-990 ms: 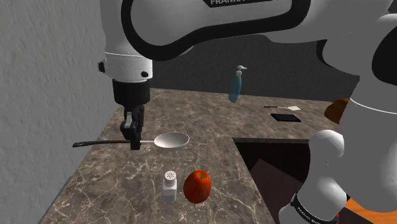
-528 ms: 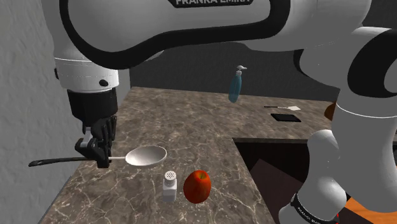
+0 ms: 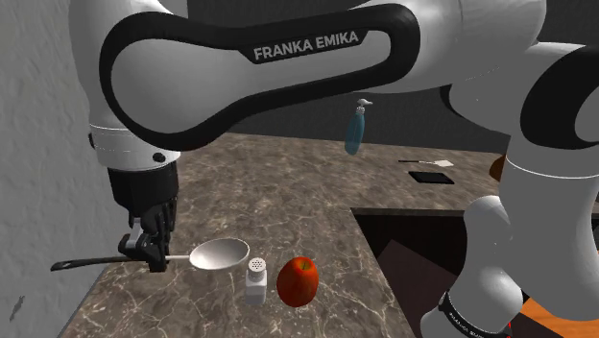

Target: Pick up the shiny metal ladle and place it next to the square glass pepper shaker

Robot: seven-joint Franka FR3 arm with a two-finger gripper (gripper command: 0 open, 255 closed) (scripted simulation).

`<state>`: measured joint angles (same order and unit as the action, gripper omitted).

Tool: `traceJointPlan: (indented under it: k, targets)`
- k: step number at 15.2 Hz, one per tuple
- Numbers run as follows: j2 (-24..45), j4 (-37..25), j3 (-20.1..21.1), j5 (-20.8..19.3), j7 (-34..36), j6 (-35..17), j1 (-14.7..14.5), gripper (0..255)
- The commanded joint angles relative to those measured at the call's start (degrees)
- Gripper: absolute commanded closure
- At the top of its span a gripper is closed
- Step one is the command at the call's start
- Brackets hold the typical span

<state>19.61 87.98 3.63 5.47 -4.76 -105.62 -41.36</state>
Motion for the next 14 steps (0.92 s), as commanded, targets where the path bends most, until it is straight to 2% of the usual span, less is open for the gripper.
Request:
traceJointPlan:
  k: [1, 14]
  targets:
    - [0.36, 1.19, 0.02, 0.01, -0.08, -1.57, -0.05, 255]
    - [2.99, 7.46, 0.02, 0.19, -0.92, -10.44, -0.13, 255]
